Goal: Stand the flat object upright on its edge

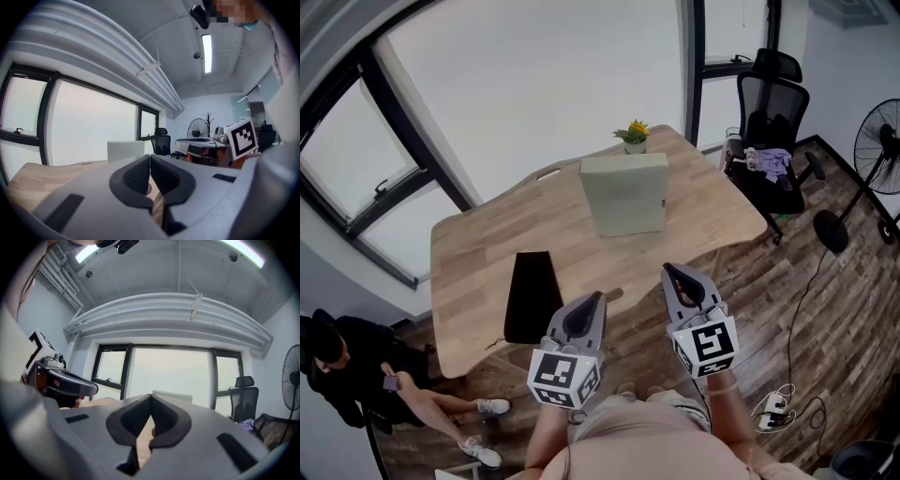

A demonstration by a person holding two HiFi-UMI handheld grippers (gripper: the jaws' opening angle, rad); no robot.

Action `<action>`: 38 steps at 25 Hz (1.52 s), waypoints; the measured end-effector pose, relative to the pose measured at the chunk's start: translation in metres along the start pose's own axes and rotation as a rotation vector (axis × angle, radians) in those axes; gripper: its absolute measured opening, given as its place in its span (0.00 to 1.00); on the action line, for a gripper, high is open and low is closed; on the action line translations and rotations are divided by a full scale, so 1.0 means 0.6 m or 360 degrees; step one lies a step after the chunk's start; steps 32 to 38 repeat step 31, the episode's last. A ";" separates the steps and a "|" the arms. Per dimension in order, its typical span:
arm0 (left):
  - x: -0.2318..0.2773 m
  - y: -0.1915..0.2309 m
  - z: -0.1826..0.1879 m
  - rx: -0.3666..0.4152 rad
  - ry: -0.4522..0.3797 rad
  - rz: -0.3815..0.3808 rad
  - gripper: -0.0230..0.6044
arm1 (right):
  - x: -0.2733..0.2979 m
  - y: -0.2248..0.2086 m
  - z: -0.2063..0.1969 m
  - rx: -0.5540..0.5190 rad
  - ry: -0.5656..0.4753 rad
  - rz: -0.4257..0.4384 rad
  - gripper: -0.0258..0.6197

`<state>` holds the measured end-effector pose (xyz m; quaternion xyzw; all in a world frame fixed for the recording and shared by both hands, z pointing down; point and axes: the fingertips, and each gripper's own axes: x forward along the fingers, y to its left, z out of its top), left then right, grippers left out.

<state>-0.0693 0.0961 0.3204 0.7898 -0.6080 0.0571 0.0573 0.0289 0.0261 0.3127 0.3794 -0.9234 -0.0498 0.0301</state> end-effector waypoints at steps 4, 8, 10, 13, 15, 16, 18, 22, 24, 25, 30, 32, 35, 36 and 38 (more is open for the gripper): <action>0.004 0.005 -0.001 0.0015 0.0004 -0.0022 0.05 | 0.003 0.005 -0.005 0.0008 0.0019 -0.0011 0.04; 0.005 0.010 0.000 0.0012 -0.0002 -0.0041 0.05 | 0.006 0.011 -0.009 0.0021 0.0035 -0.0021 0.04; 0.006 0.012 -0.003 0.0009 0.0001 -0.0044 0.05 | 0.006 0.014 -0.011 0.0024 0.0043 -0.0023 0.04; 0.009 0.014 -0.004 0.0007 0.0002 -0.0058 0.06 | 0.007 0.015 -0.012 0.0025 0.0046 -0.0030 0.04; 0.010 0.017 -0.006 0.0001 0.0000 -0.0068 0.05 | 0.010 0.016 -0.014 0.0019 0.0049 -0.0035 0.04; 0.010 0.019 -0.008 0.0001 0.0003 -0.0072 0.06 | 0.012 0.017 -0.014 0.0017 0.0051 -0.0037 0.04; 0.010 0.020 -0.014 0.0009 0.0013 -0.0080 0.05 | 0.014 0.018 -0.016 0.0010 0.0055 -0.0040 0.04; 0.012 0.025 -0.020 0.0021 0.0030 -0.0083 0.06 | 0.018 0.018 -0.018 -0.0006 0.0071 -0.0045 0.04; 0.016 0.030 -0.020 0.0011 0.0031 -0.0079 0.06 | 0.024 0.018 -0.020 -0.0010 0.0080 -0.0042 0.04; 0.018 0.033 -0.020 0.0007 0.0031 -0.0077 0.06 | 0.027 0.018 -0.020 -0.0012 0.0085 -0.0040 0.04; 0.022 0.046 -0.028 -0.0017 0.0042 -0.0080 0.06 | 0.037 0.025 -0.027 -0.0028 0.0108 -0.0035 0.04; 0.022 0.047 -0.030 -0.0024 0.0044 -0.0081 0.06 | 0.038 0.027 -0.029 -0.0031 0.0114 -0.0034 0.04; 0.022 0.047 -0.030 -0.0024 0.0044 -0.0081 0.06 | 0.038 0.027 -0.029 -0.0031 0.0114 -0.0034 0.04; 0.022 0.047 -0.030 -0.0024 0.0044 -0.0081 0.06 | 0.038 0.027 -0.029 -0.0031 0.0114 -0.0034 0.04; 0.022 0.047 -0.030 -0.0024 0.0044 -0.0081 0.06 | 0.038 0.027 -0.029 -0.0031 0.0114 -0.0034 0.04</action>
